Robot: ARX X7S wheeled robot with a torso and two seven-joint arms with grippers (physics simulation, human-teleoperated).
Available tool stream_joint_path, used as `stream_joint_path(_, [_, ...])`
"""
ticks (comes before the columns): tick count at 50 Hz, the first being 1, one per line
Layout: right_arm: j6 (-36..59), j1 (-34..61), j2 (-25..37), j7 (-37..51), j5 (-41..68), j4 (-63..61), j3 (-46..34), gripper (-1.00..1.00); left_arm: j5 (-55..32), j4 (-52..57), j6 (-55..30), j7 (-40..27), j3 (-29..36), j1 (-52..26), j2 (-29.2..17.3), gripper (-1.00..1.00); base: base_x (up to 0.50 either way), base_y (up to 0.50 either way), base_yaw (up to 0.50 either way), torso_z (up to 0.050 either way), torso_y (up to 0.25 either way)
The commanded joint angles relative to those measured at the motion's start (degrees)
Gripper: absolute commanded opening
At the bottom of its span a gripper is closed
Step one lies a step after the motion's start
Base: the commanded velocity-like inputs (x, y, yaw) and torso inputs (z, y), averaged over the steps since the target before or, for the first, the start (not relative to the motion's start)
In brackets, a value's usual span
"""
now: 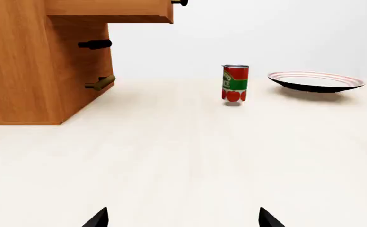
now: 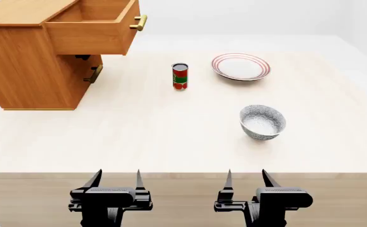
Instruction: Put the bowl in the top drawer of the cabinet.
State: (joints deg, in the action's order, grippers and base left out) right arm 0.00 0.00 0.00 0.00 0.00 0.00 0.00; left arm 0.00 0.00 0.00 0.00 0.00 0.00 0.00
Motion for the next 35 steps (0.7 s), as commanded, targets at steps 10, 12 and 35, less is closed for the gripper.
stream_joint_path(10, [-0.6,-1.2,2.7,2.7,2.5,-1.2,-2.6,1.00,-2.3,1.1,-0.5,-2.9,3.3,0.5,-2.4,1.00,0.00,0.00,0.00,0.000,0.000])
stream_joint_path(12, [-0.5,-1.2,2.9,2.9,2.7,-1.2,-2.9,1.00,-2.6,1.1,-0.6,-3.1,3.6,0.4,-2.6,1.00,0.00,0.00,0.00,0.000,0.000])
stream_joint_path(35, [32.3,-2.5,8.3,5.9,11.8,-38.6,-0.8,1.00,-9.9,41.5,-31.0,-5.3,4.2,4.3,-8.1,1.00,0.00,0.00,0.00,0.000,0.000])
